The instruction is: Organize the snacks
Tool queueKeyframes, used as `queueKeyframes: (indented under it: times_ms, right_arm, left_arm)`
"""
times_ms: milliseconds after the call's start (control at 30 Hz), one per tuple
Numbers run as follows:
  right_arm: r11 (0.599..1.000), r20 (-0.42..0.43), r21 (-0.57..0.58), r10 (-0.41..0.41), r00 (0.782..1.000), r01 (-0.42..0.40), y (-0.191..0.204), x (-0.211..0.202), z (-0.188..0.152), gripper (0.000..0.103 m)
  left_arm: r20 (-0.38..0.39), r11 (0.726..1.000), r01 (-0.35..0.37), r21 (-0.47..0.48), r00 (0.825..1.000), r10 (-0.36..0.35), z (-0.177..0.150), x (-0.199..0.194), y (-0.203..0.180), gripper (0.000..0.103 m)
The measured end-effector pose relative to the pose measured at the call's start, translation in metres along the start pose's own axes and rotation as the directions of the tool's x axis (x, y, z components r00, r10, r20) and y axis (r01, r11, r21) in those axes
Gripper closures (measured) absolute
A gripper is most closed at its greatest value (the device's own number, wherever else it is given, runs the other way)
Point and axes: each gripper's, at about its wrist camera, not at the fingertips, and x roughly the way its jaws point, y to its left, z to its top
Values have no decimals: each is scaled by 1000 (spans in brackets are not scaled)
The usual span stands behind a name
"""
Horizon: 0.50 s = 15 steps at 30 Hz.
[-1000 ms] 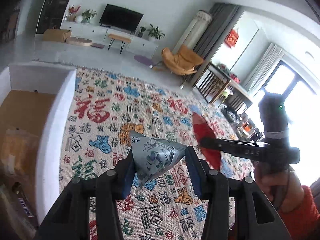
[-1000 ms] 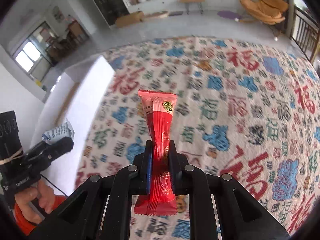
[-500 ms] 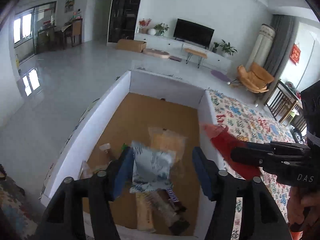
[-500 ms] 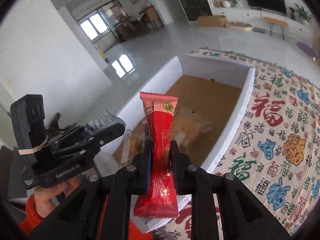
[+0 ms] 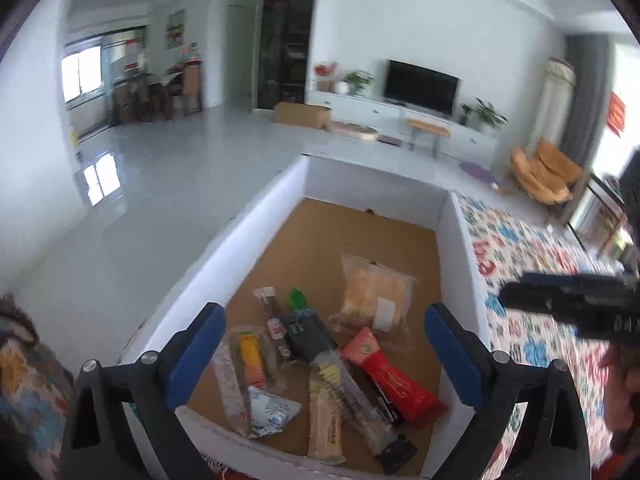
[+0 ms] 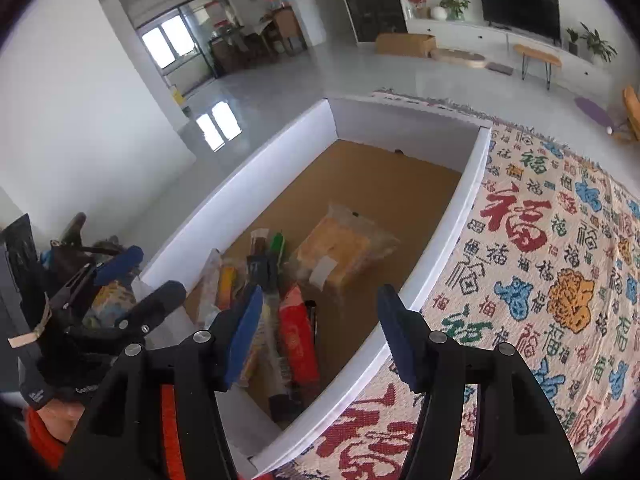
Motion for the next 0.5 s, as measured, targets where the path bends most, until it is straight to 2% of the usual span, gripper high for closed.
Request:
queueKeyframes:
  times_ms: [67,100,200,267,367,400,433,500]
  right_arm:
    - [1000,6,-21,-5,1000,5,5,-2,-2,38]
    - [999,11,-37,-11,1000,12,9,-2,-3,33]
    - [996,22,-79,-34,999,36,16,1,-8,32]
    - [994,14,-96,-51,999,52,20,5,-11,32]
    - [991,15,-112,-76,997,78,24,7,-14,32]
    - [988,29,-120,-93,995,96,25,7,-15,31]
    - [986,42,-128,-107,993,112,27,6,-16,26]
    - [980,65,-140,-131,989,139,30,2,-17,23]
  left_arm:
    - [6,998,-56,-40,998,57,2,-3,11,3]
    - [8,995,-91,-46,996,91,4,-5,15,3]
    - [21,985,-173,-26,985,174,6,-9,19,3]
    - [19,984,-169,-47,985,170,5,-12,25,3]
    - [7,983,-108,-151,994,111,1,-12,41,3]
    - [-13,978,-118,-170,993,118,0,-9,45,3]
    - [-54,978,-157,-139,987,151,1,-4,45,3]
    - [-67,980,-198,-23,978,196,3,0,34,3]
